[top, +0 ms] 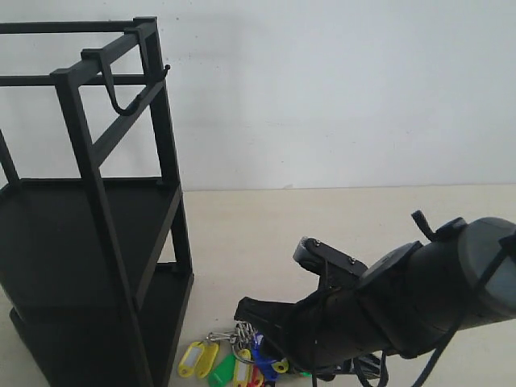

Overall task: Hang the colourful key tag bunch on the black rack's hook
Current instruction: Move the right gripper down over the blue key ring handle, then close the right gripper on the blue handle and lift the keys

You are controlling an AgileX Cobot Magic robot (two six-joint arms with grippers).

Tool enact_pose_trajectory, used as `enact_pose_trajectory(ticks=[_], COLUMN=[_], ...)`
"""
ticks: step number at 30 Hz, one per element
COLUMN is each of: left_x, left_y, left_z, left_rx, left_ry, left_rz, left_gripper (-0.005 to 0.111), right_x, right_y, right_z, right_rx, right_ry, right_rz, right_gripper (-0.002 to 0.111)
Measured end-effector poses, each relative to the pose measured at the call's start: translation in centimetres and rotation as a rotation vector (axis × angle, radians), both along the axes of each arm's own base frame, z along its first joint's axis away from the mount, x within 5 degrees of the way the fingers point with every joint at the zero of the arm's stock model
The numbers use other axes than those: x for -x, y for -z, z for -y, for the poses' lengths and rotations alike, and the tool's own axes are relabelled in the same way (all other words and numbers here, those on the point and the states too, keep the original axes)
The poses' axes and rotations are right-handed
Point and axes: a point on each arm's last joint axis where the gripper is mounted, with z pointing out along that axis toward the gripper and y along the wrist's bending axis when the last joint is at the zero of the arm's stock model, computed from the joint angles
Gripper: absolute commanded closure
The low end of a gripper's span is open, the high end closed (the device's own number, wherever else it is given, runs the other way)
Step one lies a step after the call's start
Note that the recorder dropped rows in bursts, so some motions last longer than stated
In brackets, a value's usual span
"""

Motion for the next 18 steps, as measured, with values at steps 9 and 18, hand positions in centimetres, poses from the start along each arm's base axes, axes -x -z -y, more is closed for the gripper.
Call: enact_pose_trajectory(ticks=[9, 18], left_x=[0.00, 0.00], left_y=[0.00, 0.00], left_z=[0.00, 0.00], left_rx=[0.000, 0.000], left_ry=[0.000, 0.000], left_rz=[0.000, 0.000], left_gripper=[0.102, 0.102], right_x=[-0.59, -0.63], right_y=[-0.32, -0.39], right_z=[0.10, 0.14], right_rx=[0.026, 0.083], right_ry=[0.014, -0.062], right_rz=[0.040, 0.086], right_gripper=[0.108, 0.108])
